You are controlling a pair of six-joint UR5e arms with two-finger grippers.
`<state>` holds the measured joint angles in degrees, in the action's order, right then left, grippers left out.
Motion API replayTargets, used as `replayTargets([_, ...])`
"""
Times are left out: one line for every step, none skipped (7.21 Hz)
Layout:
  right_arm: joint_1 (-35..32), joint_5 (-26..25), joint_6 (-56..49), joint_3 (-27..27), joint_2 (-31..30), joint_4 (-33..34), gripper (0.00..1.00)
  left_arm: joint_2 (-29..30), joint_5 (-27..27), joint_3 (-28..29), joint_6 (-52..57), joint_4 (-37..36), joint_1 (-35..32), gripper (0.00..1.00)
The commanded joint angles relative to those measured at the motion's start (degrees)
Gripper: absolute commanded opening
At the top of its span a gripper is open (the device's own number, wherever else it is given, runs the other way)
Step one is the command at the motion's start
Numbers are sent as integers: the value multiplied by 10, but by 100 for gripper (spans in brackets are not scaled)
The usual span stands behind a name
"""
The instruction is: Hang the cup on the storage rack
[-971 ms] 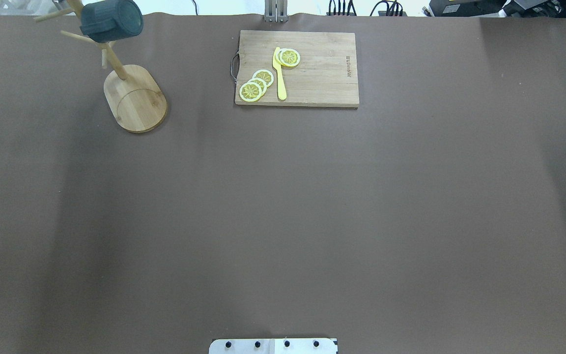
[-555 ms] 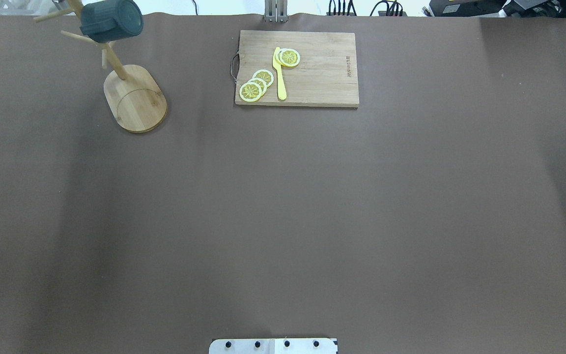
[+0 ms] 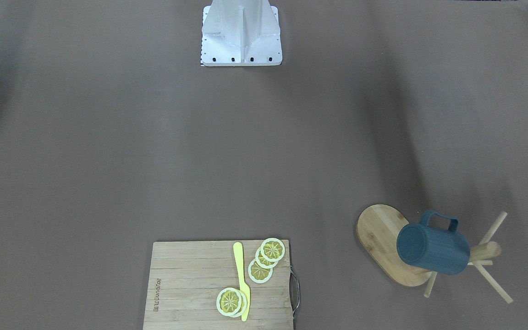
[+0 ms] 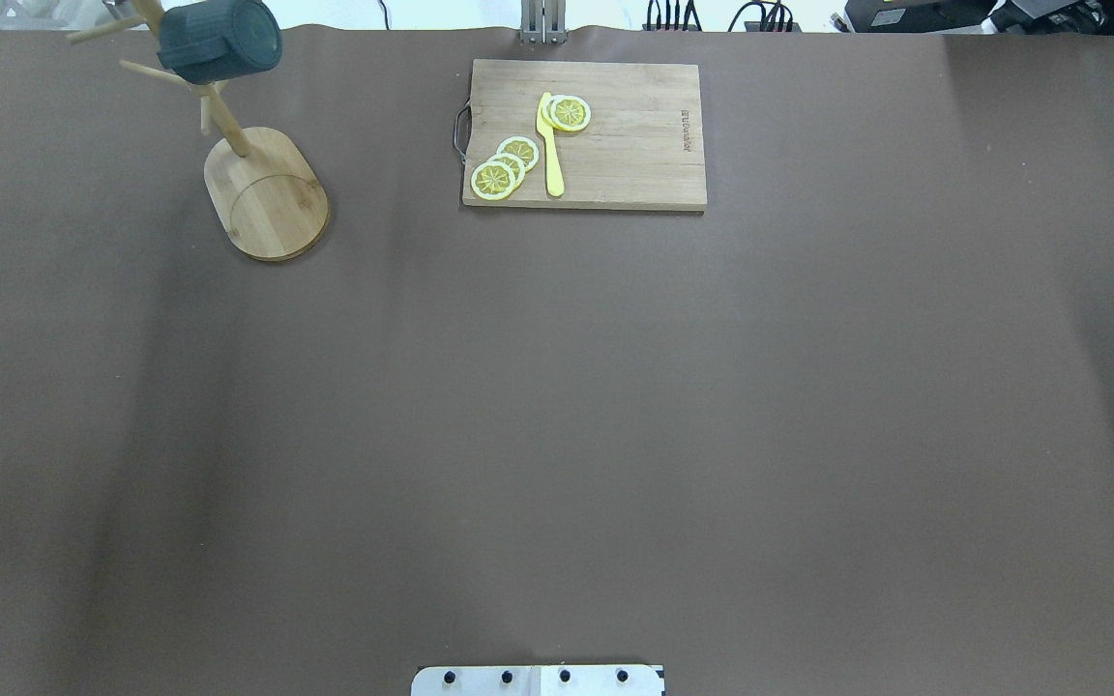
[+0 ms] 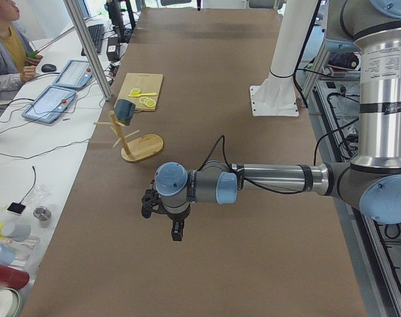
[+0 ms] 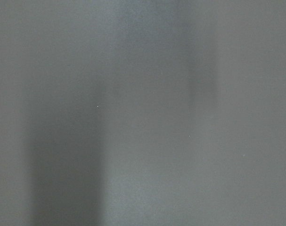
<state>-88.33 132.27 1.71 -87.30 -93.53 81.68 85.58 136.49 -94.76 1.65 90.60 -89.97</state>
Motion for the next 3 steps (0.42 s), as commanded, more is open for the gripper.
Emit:
replayTargets([0, 0, 0, -1, -3, 0, 100, 4, 3, -2, -1, 0, 0, 98])
replayTargets([0, 0, 0, -2, -3, 0, 100, 4, 4, -8, -1, 0, 1, 98])
replayTargets([1, -1, 1, -3, -3, 0, 100, 2, -2, -33, -2, -6, 4, 98])
